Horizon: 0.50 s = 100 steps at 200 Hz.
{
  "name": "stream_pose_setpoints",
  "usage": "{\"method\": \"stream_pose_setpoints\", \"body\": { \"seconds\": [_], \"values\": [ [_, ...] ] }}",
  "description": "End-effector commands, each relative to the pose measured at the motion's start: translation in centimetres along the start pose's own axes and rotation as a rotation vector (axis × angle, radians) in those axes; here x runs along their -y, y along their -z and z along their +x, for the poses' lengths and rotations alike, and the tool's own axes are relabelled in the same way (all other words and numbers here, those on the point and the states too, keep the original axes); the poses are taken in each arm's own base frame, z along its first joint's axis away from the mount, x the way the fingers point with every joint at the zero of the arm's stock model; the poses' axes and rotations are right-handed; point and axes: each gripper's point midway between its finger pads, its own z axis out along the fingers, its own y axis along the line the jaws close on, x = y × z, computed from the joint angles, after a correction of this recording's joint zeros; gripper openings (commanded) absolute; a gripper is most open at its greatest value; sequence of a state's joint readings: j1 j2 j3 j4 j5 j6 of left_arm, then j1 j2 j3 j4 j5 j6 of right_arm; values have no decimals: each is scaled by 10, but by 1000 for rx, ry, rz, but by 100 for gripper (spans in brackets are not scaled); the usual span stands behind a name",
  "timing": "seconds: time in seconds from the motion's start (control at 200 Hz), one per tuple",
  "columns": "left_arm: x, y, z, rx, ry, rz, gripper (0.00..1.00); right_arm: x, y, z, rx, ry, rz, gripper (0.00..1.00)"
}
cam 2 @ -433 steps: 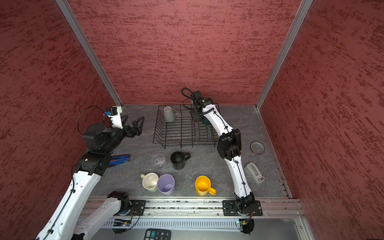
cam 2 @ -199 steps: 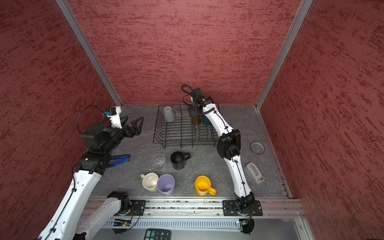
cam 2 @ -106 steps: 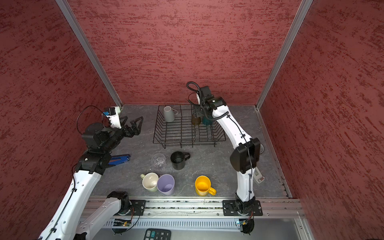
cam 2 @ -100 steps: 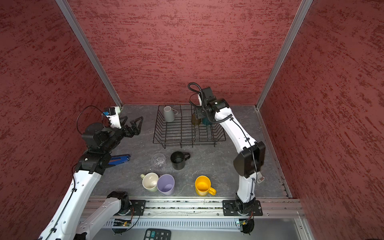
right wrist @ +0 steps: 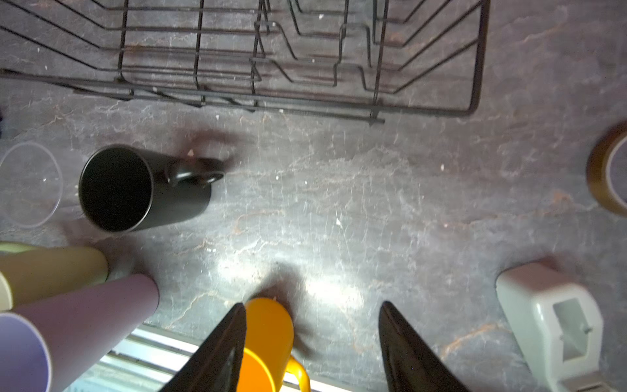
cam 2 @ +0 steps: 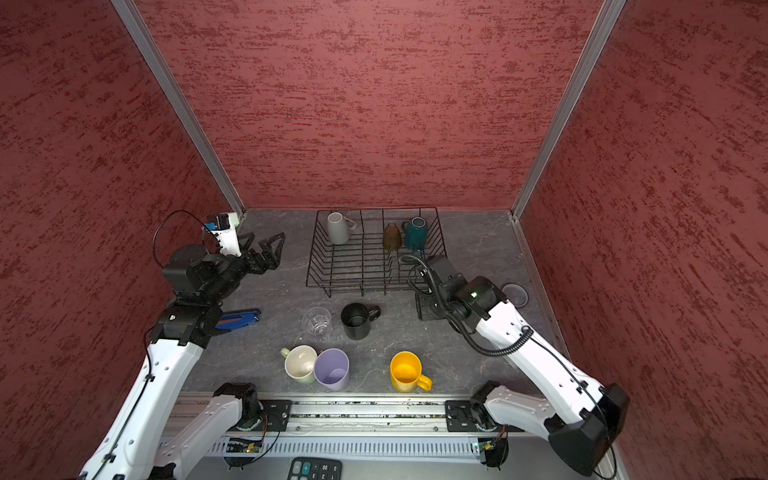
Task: Load the cups into the dish rack
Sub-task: 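Open the right gripper and move it toward the yellow mug, then grasp the yellow mug by its rim with the right gripper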
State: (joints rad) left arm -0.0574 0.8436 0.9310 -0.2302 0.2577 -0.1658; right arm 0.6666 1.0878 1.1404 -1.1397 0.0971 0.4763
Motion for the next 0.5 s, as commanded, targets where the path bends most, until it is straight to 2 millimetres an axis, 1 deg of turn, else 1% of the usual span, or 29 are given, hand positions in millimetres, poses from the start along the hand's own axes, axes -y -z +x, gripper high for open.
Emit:
{"method": "stream_pose_setpoints", "body": {
  "seconds": [0.0, 0.18, 0.496],
  "values": [
    [-2, -1, 2, -2, 8, 3, 100, 6, 8, 31, -57, -105, 10, 61],
    [-3, -4, 4, -9, 22, 6, 100, -10, -6, 70, -153, -98, -38, 60],
    [-5, -4, 3, -8, 37, 10, 100, -29, -12, 112, -237, -75, -112, 59]
  ]
}}
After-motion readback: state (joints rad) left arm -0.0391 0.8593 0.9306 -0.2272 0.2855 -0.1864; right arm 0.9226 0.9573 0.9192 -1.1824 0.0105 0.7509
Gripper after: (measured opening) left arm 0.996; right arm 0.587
